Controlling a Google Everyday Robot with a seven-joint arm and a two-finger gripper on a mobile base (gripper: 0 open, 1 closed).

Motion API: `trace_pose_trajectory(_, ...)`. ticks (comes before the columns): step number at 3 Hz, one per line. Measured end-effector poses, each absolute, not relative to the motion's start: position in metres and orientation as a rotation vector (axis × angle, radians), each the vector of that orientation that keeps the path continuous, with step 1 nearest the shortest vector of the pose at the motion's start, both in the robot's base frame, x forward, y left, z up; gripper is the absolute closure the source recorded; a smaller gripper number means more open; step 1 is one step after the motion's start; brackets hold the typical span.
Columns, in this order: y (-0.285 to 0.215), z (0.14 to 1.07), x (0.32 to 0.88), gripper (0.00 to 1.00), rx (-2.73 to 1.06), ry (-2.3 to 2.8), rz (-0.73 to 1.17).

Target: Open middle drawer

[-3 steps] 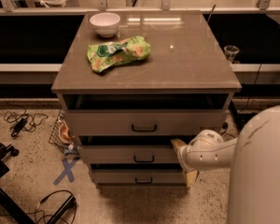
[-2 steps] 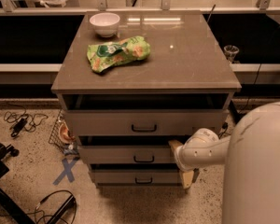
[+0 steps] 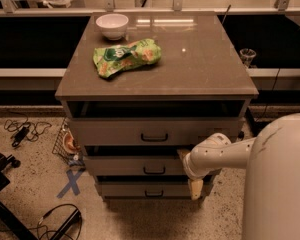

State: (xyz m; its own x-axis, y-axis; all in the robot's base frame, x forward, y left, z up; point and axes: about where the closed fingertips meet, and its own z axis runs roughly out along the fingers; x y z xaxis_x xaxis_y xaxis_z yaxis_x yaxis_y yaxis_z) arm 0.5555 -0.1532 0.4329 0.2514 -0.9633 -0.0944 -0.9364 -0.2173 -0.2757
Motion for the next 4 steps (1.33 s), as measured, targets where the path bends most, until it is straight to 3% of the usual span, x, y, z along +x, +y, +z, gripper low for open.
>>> trace_pose_trajectory(1, -0.150, 0.423, 0.560, 0.18, -2.244, 1.783, -0.122)
trace_pose_trajectory(4, -0.159, 0.408, 0.563, 0.87, -2.219, 1.838, -0.117)
